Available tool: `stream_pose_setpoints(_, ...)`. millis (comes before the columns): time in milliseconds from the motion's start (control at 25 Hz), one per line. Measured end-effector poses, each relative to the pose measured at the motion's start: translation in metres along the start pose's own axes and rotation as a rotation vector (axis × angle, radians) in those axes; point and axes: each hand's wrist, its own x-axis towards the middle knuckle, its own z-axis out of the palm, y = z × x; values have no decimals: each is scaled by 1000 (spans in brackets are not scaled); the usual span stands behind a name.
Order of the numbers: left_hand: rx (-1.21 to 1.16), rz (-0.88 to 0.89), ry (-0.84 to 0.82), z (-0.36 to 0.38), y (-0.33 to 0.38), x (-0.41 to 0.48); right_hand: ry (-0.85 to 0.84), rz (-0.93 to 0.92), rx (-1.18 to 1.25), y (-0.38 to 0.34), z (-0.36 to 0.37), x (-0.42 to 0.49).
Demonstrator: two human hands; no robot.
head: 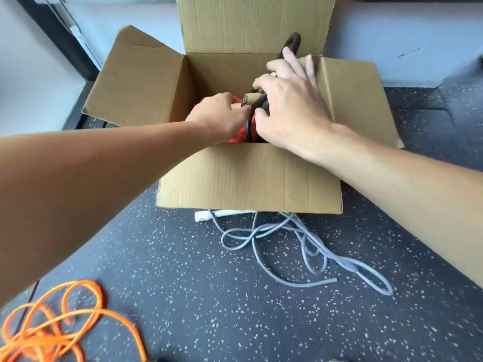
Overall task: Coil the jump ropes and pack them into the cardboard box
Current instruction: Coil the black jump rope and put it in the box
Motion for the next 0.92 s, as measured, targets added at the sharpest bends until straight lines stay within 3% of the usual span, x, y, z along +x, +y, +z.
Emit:
stream_pose_setpoints(240, 14, 276, 354, -21, -11, -117, 108, -12, 255, -34, -29, -86)
stream_pose_setpoints(360, -54, 291, 198, -7, -30, -166, 48, 13, 424, -45, -21, -141)
stream_pose_setpoints(520, 73, 288, -61, 43, -70, -193, -377, 65, 426, -44, 27, -189)
stream_pose_setpoints(600, 165, 259, -179, 64, -83, -188, -453, 106, 378, -37, 44, -193)
stream_pose_setpoints(680, 202, 281, -244, 78, -91, -180, -347, 95, 449, -35, 47, -187)
stream_pose_setpoints(760, 202, 348, -247, 82, -91, -172, -96, -46, 536, -42, 30, -168)
stream_pose_setpoints(840, 153, 510, -158, 77, -87, -167, 157, -198, 571, -49, 7, -128)
stream_pose_setpoints(920, 71, 720, -17, 60, -74, -156, 348, -181, 547, -48, -11, -72)
